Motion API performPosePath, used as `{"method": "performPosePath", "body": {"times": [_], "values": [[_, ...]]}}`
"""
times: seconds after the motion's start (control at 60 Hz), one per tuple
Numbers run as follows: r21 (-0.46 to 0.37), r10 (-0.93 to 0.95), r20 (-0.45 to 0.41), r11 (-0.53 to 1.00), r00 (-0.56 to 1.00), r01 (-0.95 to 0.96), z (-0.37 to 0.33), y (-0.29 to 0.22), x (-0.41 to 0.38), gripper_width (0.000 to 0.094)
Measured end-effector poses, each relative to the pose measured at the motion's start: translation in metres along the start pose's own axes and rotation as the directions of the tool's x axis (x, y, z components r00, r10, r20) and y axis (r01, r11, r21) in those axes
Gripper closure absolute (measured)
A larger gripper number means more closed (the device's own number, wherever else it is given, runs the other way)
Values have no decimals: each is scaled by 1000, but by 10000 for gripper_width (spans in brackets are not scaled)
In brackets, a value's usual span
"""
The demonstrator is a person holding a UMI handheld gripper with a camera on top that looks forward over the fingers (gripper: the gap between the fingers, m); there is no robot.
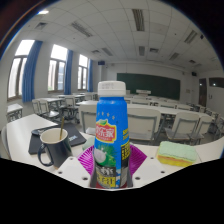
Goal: Pour water
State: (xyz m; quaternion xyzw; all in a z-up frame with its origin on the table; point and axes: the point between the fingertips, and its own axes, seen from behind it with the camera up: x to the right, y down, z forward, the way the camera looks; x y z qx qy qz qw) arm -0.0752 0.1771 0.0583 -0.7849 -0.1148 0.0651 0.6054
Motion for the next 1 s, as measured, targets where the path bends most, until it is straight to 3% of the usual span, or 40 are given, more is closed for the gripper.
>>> {"method": "performPosePath", "body": {"times": [0.283, 0.367, 0.4, 0.433, 0.45, 0.483, 0.583, 0.867, 1.0], "values": [[14, 23, 16, 1000, 1000, -23, -9, 1, 2, 452], [-55, 23, 17, 998, 1000, -22, -13, 7, 2, 340], [-92, 19, 24, 996, 1000, -17, -19, 13, 2, 230], [-92, 15, 29, 996, 999, -12, -23, 10, -1, 92], [-78, 16, 26, 997, 1000, -14, -28, 6, 2, 69], [-46, 24, 9, 999, 1000, -24, -37, -2, 6, 104], [-2, 90, -50, 996, 995, -90, -78, -15, 11, 90], [55, 172, 19, 983, 985, -173, -189, 8, -28, 93], [97, 147, -4, 985, 989, -146, -209, 15, -34, 91]]}}
